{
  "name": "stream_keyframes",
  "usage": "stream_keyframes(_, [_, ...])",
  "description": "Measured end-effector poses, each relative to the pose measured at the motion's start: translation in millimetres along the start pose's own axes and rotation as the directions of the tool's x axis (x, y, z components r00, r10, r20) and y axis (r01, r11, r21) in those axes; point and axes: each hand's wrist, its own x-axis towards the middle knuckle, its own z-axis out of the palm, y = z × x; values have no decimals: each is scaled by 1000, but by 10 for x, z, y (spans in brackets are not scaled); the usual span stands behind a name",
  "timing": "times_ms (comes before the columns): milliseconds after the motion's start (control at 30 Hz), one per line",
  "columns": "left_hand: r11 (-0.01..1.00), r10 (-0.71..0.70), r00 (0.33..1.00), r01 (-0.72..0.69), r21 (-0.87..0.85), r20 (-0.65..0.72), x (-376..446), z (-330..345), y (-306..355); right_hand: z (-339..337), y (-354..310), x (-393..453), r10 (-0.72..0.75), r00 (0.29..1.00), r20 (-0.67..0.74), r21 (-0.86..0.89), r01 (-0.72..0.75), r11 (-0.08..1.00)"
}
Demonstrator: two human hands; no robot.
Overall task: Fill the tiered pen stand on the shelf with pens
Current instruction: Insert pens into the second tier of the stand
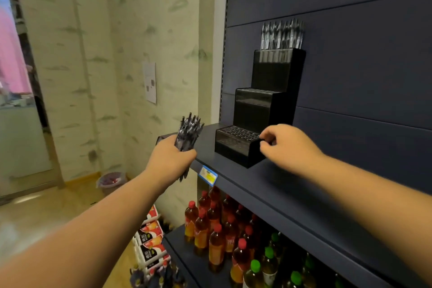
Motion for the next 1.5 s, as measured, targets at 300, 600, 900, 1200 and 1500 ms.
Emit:
stream_keyframes(300, [996, 39, 997, -33, -88, 68, 1105, 279, -168, 217, -265, 808, 1, 1000, -5, 219, 0, 976])
stream_keyframes(600, [933, 288, 923, -209, -294, 257, 1836, 462, -41, 641, -691, 1626, 38, 996, -82, 442, 2, 897])
stream_keyframes(900, [839, 466, 768, -225, -496, 440, 2647, 694, -274, 974, -624, 2130, 238, 965, -112, 581, -130, 804])
stream_keyframes(1200, [727, 627, 595, -215, -652, 503, 3086, 926, -286, 1047, -672, 2169, 338, 873, -352, 528, -113, 842])
stream_keyframes(1500, [764, 491, 670, -23, -645, 557, 3322, 1303, -187, 264, -666, 2101, 455, 592, -665, 565, 1, 825])
